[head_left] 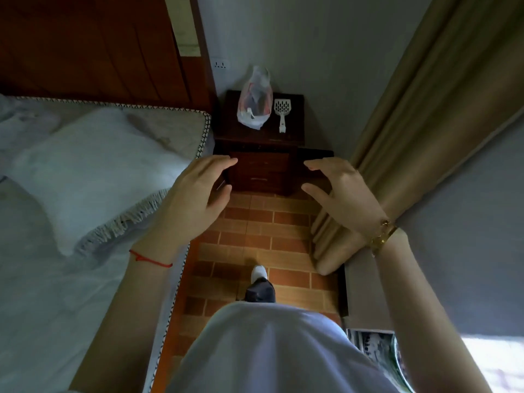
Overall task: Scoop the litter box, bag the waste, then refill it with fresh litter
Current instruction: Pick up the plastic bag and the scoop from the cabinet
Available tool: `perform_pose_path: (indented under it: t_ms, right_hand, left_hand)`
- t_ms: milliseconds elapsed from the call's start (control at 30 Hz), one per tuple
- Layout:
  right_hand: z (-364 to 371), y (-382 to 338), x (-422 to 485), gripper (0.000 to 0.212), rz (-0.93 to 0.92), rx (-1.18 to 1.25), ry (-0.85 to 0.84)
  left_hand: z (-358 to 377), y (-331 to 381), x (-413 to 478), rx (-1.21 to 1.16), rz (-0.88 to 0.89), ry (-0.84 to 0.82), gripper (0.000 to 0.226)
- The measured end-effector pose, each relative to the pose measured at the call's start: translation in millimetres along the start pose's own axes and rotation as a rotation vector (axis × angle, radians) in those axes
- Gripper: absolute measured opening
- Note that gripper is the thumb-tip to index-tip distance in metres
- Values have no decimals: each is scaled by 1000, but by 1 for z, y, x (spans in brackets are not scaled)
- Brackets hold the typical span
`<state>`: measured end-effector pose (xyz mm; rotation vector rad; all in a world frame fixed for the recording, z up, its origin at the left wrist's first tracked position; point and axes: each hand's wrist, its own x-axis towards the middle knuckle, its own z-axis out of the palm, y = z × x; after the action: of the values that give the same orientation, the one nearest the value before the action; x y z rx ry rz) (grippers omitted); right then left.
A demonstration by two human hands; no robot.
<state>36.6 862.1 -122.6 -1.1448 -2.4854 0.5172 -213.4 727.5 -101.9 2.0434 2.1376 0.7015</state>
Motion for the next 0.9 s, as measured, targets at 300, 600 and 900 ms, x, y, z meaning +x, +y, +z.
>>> perform_pose_path:
  t_ms: [300,600,900]
  right_hand:
    - [-1,25,167,48,12,55,36]
    - [21,64,270,48,29,70,-12]
    - [34,111,381,44,12,104,-77]
  left_hand:
    - [3,-75,151,-41,24,-18,45]
    - [23,-121,253,-42,19,-81,45]
    - [52,-158,351,-24,-45,-80,46]
